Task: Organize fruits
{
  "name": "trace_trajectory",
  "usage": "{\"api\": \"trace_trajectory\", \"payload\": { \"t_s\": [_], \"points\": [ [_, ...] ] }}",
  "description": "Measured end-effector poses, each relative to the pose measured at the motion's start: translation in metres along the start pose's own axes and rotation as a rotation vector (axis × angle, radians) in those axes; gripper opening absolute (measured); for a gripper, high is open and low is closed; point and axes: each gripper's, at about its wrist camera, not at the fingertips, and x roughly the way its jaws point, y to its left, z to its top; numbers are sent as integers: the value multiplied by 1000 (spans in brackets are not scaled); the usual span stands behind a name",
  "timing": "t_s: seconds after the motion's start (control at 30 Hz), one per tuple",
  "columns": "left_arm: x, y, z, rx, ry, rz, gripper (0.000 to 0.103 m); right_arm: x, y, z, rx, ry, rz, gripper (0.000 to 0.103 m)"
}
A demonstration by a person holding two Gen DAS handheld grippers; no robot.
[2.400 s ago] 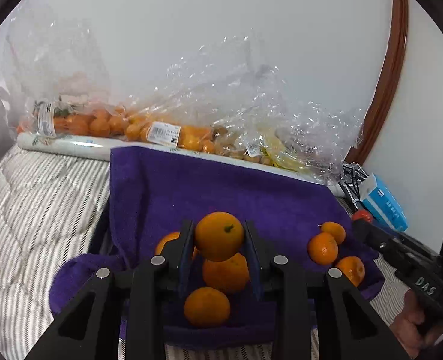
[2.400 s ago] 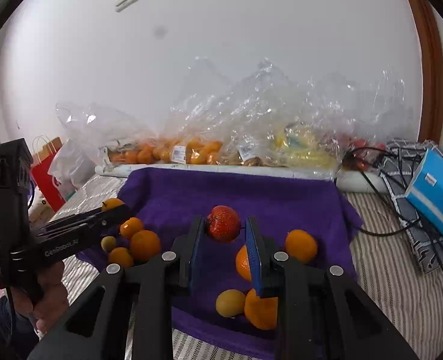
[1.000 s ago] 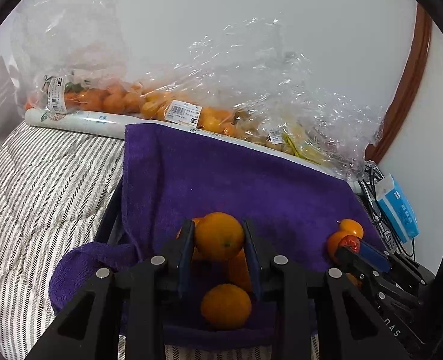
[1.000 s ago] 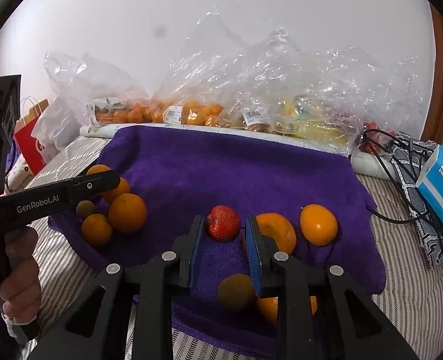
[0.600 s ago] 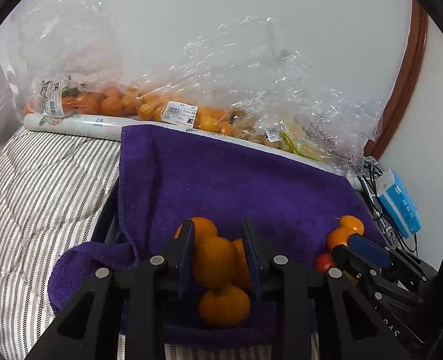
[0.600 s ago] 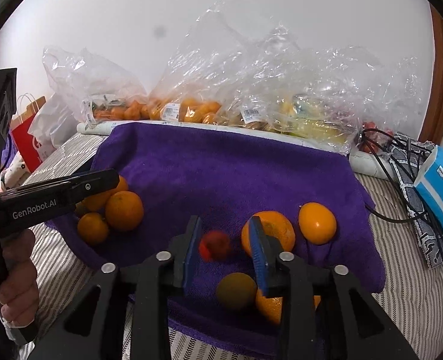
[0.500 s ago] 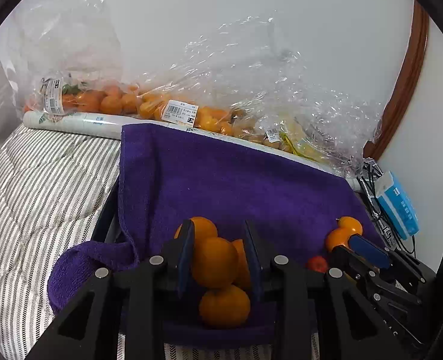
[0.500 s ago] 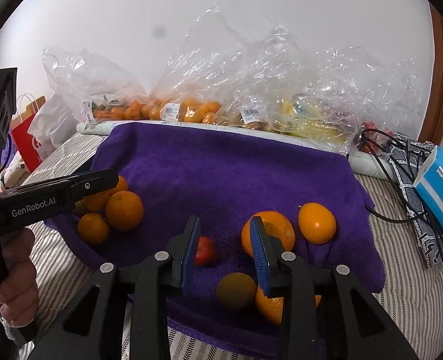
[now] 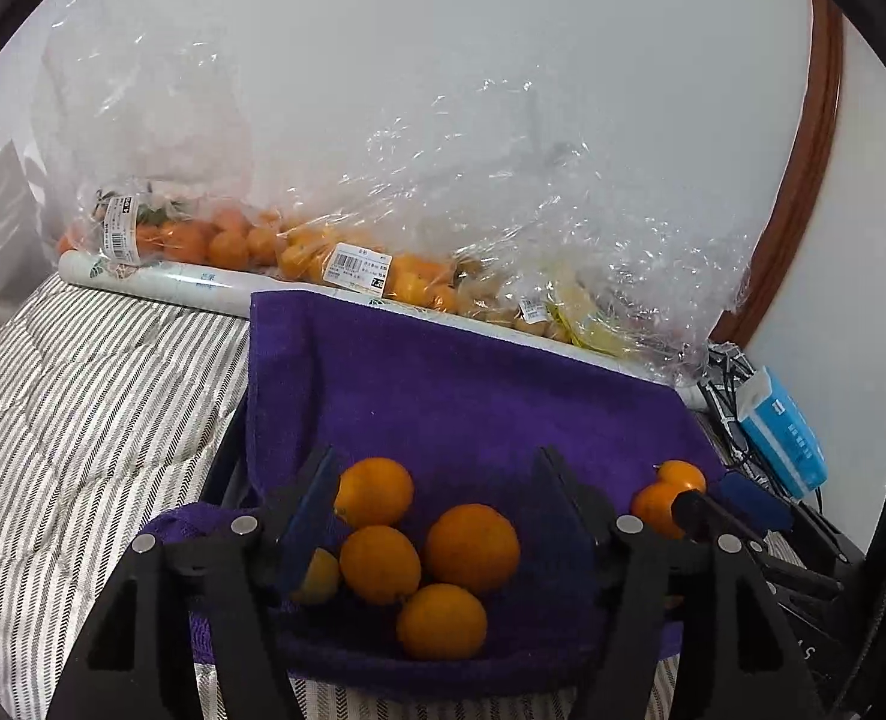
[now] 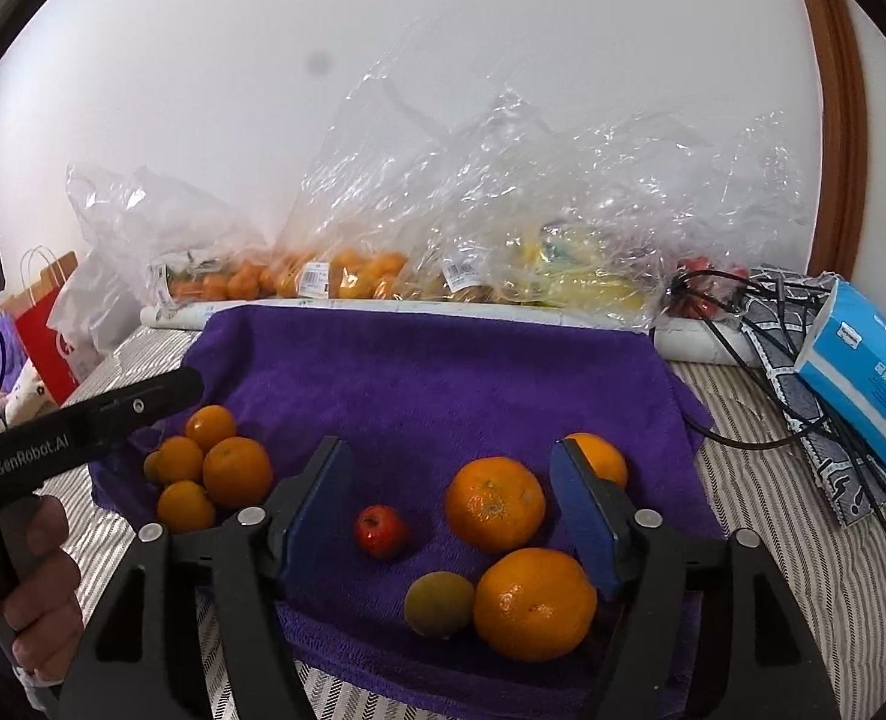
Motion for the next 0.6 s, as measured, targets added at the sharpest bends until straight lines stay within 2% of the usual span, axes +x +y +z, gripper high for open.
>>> {"api": "trace_trajectory", "payload": {
  "t_s": [0.13, 0.33, 0.47, 0.5, 0.6],
  "points": [
    [-4, -3, 1, 5, -19, 25, 68, -3, 2, 1, -3, -18, 6, 82],
    [-11, -2, 4, -2, -21, 62, 68, -13, 2, 5, 15, -39, 43, 85],
    [-31, -2, 9, -1, -68, 128, 68, -23, -3, 16, 76, 4, 81, 84],
    [-39, -2, 10, -7, -63, 131, 68, -30, -3, 21, 90, 10, 81, 84],
    [-66, -2, 11, -21, -48, 68, 68, -54, 4, 30, 81, 8, 56, 84]
  ]
}}
